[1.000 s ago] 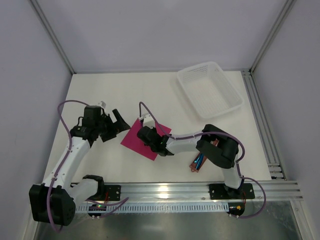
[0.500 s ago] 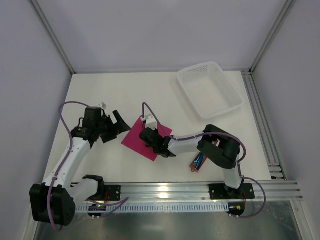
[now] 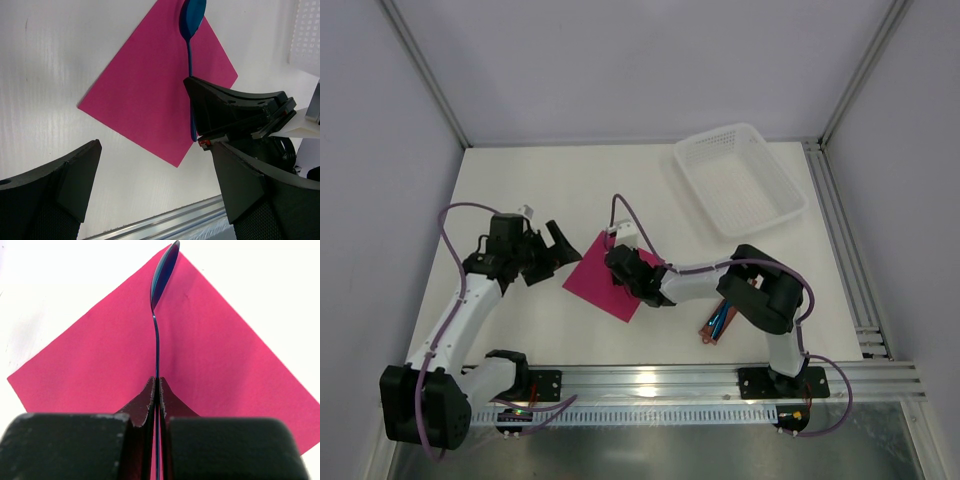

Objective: Place the utensils on the paper napkin and roll it up
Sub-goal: Place the utensils on the napkin, then adjust the napkin at the center of the board.

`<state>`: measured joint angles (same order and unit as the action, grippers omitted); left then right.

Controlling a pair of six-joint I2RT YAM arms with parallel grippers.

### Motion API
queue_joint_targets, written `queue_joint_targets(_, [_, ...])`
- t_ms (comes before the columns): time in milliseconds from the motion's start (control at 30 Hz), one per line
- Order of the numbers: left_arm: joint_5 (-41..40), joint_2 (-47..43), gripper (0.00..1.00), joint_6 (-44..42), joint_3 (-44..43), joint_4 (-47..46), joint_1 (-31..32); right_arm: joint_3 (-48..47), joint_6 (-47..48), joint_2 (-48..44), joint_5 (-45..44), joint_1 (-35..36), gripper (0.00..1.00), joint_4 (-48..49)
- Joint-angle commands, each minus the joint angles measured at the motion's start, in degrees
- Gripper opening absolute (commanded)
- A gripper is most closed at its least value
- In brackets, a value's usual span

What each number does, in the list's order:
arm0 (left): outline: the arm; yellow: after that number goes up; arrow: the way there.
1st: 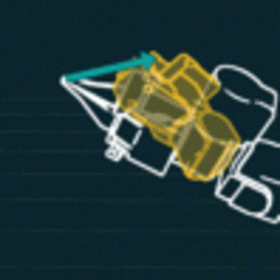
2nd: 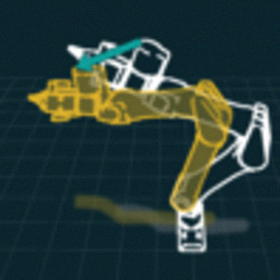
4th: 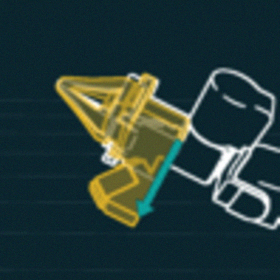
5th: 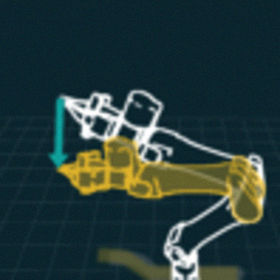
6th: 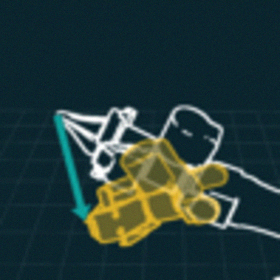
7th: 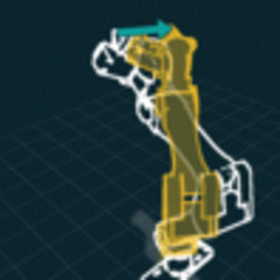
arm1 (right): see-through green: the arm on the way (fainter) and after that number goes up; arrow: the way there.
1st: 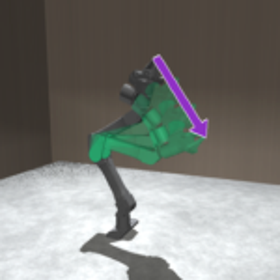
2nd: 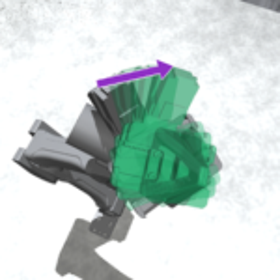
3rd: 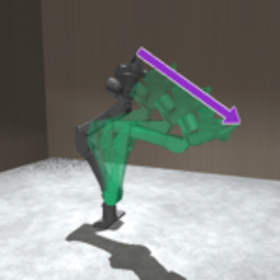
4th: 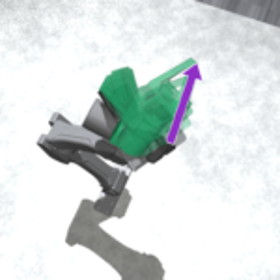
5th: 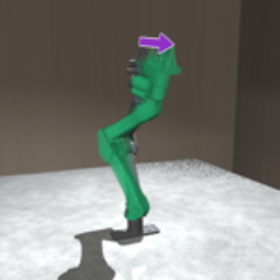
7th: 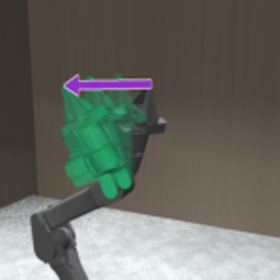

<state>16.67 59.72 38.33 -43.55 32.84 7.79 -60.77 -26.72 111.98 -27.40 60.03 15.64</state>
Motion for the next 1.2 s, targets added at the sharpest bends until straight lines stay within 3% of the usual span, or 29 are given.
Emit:
queue_joint_targets(0, [0.38, 0.74, 0.97, -0.88, 0.22, -2.25, -0.32, -1.37, -0.88, -1.33, 0.41, -0.88, 0.04, 4.84])
queue_joint_targets(367, [0.91, 1.89, 0.97, -0.01, 0.83, -3.84, -0.23, -0.75, -3.86, 0.78, 2.0, -1.32, 0.04, 5.89])
queue_joint_targets(667, [1.35, 1.89, 0.97, 0.87, 1.19, -4.45, -0.23, -0.58, -5.18, 0.87, 0.24, -1.32, 0.14, 4.14])
queue_joint_targets(900, [1.7, 2.41, 0.96, 0.26, 1.45, -4.54, -0.23, 0.57, -4.14, -2.2, -0.99, -1.49, 0.14, 1.34])
queue_joint_targets(1033, [2.58, 4.61, 0.84, 0.26, 1.63, -5.59, 0.2, -1.8, -2.29, -3.18, 1.37, -3.25, 0.13, -5.34])
queue_joint_targets(1100, [2.58, 5.48, 0.62, 0.52, 1.89, -6.29, 1.08, -1.89, -0.89, -3.61, 2.78, -4.65, 0.13, -7.28])
queue_joint_targets(1133, [2.58, 5.93, 0.46, 0.61, 1.89, -6.91, 1.61, -1.11, -0.44, -3.96, 3.14, -5.09, 0.13, -7.46])
queue_joint_targets(1167, [2.58, 6.37, 0.39, 0.96, 1.89, -7.35, 1.87, -0.84, -0.26, -4.58, 3.4, -5.36, 0.13, -8.33])
